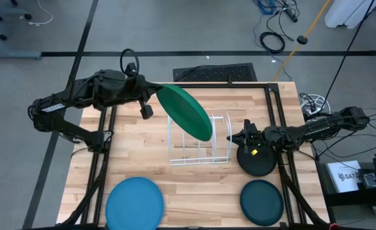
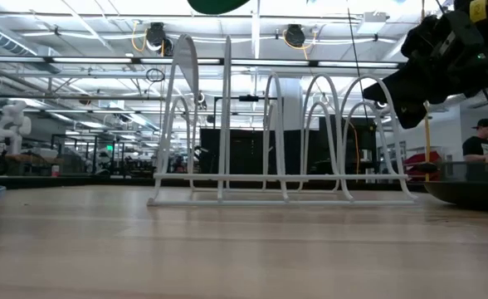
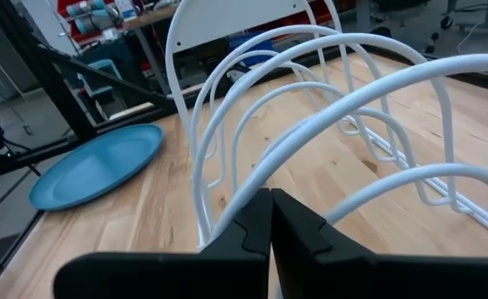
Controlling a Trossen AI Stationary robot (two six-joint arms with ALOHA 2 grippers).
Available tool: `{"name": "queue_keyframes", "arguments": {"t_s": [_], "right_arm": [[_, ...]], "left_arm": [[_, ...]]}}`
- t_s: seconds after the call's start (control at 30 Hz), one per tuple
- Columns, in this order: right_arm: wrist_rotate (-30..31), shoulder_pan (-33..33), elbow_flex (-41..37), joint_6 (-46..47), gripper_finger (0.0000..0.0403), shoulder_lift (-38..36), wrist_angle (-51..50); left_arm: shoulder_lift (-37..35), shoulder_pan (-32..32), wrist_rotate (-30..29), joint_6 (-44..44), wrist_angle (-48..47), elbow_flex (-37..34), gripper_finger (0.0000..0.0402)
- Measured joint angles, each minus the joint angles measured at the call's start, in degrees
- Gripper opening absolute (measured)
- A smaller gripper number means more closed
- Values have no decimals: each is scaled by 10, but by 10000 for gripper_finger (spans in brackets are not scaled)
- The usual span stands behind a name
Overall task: Sort dishes
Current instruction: Put the green plate into the dish rack
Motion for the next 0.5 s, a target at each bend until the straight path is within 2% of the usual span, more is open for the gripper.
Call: {"name": "queue_keyframes", "arguments": {"t_s": [0.4, 0.5], "right_arm": [[-13, 0, 25, -10, 0, 65, 26], [-12, 0, 25, -10, 0, 67, 25]], "left_arm": [[-7, 0, -7, -8, -1, 0, 10], [-7, 0, -30, -31, -8, 0, 10]]}}
